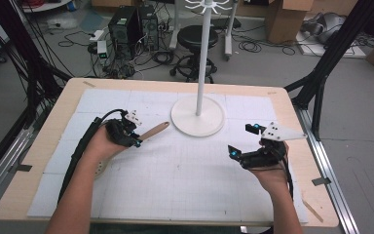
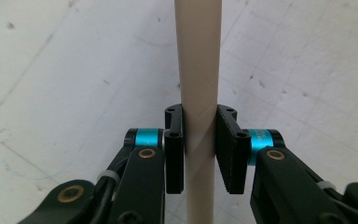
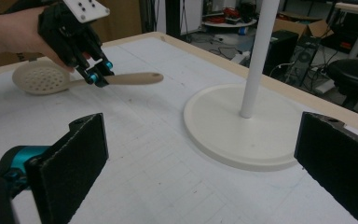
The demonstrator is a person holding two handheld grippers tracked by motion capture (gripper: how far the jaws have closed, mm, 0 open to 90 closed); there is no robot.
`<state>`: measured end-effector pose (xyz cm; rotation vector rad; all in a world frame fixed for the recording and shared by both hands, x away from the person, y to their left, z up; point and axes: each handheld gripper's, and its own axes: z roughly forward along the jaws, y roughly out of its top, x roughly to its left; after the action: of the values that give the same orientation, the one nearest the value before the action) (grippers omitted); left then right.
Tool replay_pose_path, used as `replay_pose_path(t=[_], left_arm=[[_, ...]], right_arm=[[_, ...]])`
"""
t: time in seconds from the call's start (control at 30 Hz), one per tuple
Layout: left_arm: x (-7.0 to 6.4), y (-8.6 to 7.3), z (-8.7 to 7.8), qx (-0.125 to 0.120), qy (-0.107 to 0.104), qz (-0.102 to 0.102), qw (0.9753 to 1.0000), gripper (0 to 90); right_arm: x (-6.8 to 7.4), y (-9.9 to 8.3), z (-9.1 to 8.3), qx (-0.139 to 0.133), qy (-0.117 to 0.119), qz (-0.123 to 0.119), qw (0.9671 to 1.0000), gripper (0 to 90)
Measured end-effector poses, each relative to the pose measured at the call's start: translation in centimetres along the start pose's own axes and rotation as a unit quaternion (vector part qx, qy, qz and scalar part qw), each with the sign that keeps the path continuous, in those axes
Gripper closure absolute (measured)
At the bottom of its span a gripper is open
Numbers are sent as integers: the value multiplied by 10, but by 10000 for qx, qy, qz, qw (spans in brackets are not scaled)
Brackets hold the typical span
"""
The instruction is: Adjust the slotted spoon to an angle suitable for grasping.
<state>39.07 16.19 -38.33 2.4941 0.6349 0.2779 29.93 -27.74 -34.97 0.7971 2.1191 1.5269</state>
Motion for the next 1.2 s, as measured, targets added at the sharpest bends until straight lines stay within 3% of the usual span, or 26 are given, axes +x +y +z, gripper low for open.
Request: replay_pose_path(t=[0.2, 0.33, 0.53, 0.8, 0.93, 1.17, 1.2], left_arm=[[-1, -1, -29, -568, -17, 92, 9983, 747], [-4, 0, -46, -939, -75, 104, 9955, 746], [-8, 3, -65, -1233, -78, 107, 9923, 746], [-6, -2, -84, -1788, -65, 36, 9839, 747], [-5, -3, -88, -1876, -112, 73, 9822, 747], [-4, -3, -96, -2221, -201, 18, 9748, 747], [-4, -3, -99, -2220, -195, 37, 9748, 747]], right_arm=[[-1, 0, 0, 4, 3, -6, 10000, 15], [-1, -1, 1, 17, 14, 11, 10000, 15], [-1, -2, 1, 29, 0, 39, 10000, 15], [-1, -2, 1, 30, -5, 29, 10000, 15], [-1, -3, 2, 43, 4, 31, 10000, 15], [-1, -3, 3, 55, 16, 62, 10000, 15], [-1, -3, 3, 54, 13, 63, 10000, 15]])
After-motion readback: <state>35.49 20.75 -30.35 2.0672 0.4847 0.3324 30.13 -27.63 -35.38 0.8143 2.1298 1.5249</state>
